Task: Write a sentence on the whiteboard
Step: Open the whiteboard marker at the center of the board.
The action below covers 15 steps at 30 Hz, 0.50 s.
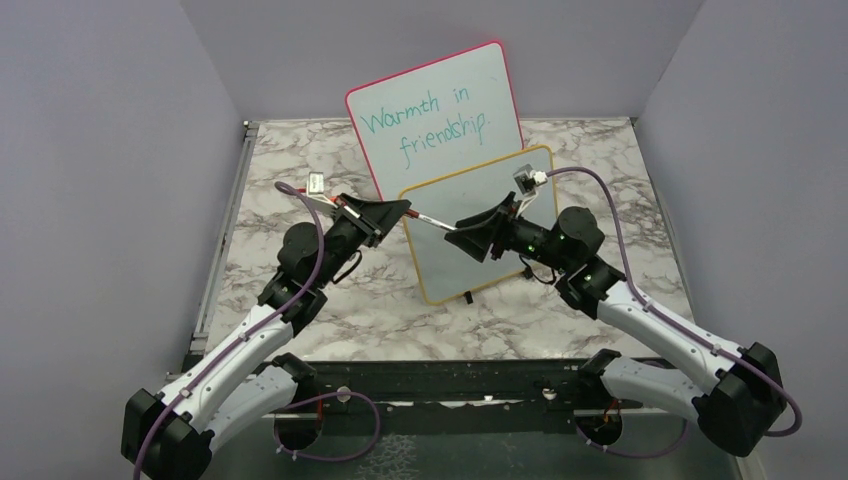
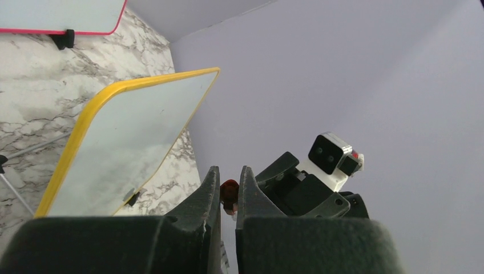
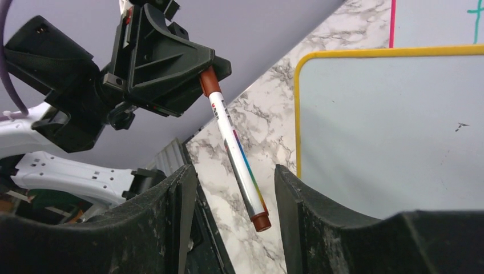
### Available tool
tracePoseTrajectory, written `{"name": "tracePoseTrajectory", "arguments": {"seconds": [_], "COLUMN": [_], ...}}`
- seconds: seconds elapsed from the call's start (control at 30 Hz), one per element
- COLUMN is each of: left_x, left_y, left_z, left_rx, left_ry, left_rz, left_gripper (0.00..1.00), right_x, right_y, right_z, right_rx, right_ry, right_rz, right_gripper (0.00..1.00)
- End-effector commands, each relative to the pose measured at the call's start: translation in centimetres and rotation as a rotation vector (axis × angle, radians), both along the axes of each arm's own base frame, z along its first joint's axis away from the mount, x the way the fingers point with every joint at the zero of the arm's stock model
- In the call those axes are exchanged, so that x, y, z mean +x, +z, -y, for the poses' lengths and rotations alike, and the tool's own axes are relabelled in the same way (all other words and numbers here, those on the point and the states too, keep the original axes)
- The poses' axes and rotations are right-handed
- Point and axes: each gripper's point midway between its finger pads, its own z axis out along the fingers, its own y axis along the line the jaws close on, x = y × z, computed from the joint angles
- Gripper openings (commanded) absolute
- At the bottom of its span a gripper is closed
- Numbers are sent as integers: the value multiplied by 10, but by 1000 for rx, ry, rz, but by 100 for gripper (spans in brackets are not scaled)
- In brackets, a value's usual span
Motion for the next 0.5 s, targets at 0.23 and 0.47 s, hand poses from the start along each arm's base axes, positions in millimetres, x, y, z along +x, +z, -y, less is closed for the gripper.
{"name": "tracePoseTrajectory", "arguments": {"seconds": [0.23, 0.47], "left_x": [-6, -7], "left_y": [14, 12], "left_z": [2, -2], "left_rx": [-155, -208], "left_ry": [-40, -28], "left_rz": [-7, -25], "left_gripper": [0, 0], "right_x": [-1, -1], "right_y": [36, 38], "right_z": [-10, -15], "right_rx": [207, 218], "right_ry": [54, 86], "right_rz": [34, 22], "right_gripper": [49, 45]}}
